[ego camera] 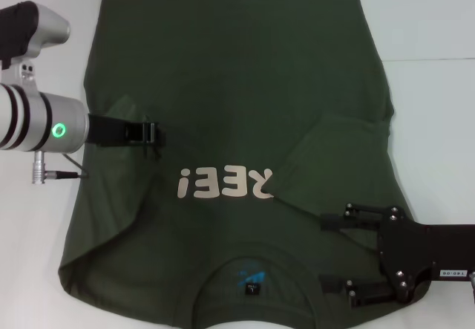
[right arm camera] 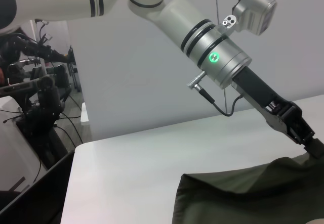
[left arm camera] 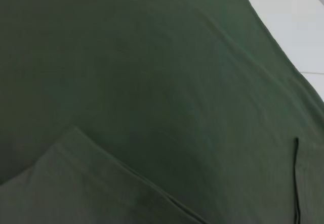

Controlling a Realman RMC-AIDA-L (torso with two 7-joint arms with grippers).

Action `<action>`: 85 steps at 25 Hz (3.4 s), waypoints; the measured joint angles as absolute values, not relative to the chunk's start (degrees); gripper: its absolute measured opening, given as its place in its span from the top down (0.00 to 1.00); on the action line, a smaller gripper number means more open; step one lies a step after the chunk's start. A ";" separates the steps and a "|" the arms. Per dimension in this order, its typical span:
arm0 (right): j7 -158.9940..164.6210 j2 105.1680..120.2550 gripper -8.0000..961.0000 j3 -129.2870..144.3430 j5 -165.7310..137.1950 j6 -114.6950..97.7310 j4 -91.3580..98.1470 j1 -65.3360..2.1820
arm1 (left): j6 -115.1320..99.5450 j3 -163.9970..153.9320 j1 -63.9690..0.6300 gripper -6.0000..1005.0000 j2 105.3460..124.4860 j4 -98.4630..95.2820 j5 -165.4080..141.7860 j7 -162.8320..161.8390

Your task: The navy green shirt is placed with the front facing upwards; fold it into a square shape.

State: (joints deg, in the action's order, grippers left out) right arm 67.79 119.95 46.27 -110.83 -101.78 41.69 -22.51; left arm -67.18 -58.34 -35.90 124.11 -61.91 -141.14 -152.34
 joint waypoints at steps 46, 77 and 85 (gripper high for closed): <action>136.87 112.88 0.14 41.97 -128.50 -113.16 63.16 -29.11 | -94.79 -46.70 -35.31 0.06 123.07 -53.48 -117.31 -98.26; 142.25 118.57 0.14 49.72 -161.88 -98.81 56.96 -40.71 | -94.57 -47.20 -34.66 0.06 123.92 -51.84 -116.63 -98.31; 141.94 119.55 0.32 52.01 -161.99 -96.82 57.48 -39.64 | -94.57 -46.88 -34.54 0.06 123.93 -51.85 -116.62 -98.27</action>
